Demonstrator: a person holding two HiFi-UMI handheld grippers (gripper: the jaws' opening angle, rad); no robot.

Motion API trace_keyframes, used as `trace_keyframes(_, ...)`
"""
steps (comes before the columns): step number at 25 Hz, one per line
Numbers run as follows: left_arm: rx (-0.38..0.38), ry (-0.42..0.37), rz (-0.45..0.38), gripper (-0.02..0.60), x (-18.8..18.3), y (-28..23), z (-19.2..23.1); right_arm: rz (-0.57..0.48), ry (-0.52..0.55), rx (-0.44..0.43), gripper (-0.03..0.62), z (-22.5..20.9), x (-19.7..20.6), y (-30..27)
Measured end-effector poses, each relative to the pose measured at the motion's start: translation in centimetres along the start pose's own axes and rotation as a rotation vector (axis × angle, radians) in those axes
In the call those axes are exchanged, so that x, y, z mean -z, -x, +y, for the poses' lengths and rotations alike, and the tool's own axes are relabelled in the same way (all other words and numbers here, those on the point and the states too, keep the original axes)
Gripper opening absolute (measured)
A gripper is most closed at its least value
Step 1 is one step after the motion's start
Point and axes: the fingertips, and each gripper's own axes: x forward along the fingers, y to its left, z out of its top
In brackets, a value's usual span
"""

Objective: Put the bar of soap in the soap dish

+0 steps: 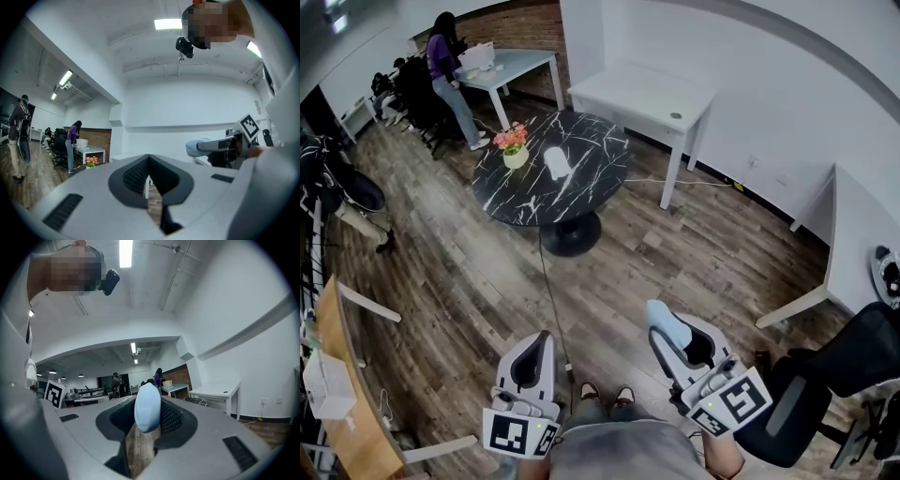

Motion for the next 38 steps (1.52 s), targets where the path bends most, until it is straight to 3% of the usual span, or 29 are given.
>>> trace_keyframes(16,0.044,0.006,-0.013,0.003,0.7,-4.3,1.3,-0.004,0.022,-0.043,0.124,-1.0,0.3,-4.4)
trace_keyframes(38,0.063,0.048,-0.037,0.003,0.9,-12.3,15.6,0.032,0.047,-0.076,0.124,-0.5,0.4,-21.7)
